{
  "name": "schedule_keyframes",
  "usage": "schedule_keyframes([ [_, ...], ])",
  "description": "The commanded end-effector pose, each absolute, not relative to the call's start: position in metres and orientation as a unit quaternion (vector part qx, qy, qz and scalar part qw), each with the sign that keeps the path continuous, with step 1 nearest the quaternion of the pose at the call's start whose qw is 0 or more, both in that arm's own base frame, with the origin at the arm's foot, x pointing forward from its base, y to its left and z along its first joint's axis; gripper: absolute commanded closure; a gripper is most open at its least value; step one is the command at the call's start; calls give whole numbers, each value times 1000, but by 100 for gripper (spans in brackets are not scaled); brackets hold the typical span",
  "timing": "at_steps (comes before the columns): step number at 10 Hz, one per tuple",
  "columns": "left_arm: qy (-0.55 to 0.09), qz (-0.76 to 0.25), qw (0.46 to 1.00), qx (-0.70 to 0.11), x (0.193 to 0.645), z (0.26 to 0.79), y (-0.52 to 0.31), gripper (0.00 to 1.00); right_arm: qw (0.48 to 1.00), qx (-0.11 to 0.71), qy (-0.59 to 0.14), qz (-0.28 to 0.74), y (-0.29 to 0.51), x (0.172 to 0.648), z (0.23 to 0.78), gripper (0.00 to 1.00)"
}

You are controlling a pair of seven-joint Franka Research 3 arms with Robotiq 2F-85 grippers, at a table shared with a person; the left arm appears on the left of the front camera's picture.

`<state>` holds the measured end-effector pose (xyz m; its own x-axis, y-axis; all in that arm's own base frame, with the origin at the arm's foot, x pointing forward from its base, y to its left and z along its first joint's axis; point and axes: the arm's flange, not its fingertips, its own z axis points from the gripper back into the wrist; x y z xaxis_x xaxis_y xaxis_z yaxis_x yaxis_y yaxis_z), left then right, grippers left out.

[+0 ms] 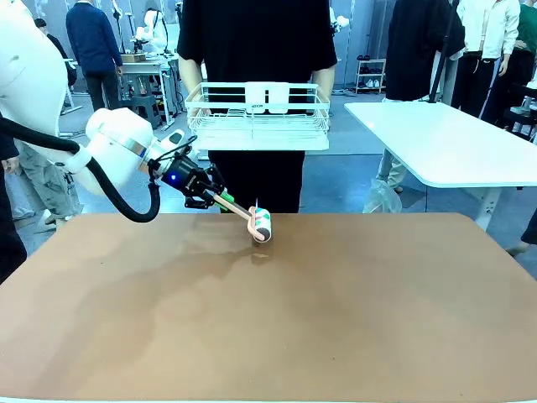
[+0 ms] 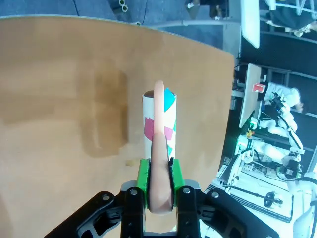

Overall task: Clean the table.
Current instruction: Clean the table with the Lint Roller when the human lifts the Dish drying rack.

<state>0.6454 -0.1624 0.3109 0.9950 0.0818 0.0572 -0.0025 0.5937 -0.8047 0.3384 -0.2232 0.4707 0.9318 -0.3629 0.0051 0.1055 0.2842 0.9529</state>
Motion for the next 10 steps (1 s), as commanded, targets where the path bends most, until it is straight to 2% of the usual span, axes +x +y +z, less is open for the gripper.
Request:
schedule_keyframes([
  [1,-64,21,881,-469,615,333,-152,78,790,584,-116,-143,-223,337,473,0],
  [4,-66,26,884,-462,585,359,-135,78,790,584,-116,-143,-223,337,473,0],
  [6,-74,24,900,-430,562,386,-111,78,790,584,-116,-143,-223,337,473,0],
  [8,-73,-18,924,-374,527,424,-82,78,790,584,-116,-143,-223,337,473,0],
  [10,-107,-29,948,-297,498,465,-44,78,790,584,-116,-143,-223,337,473,0],
])
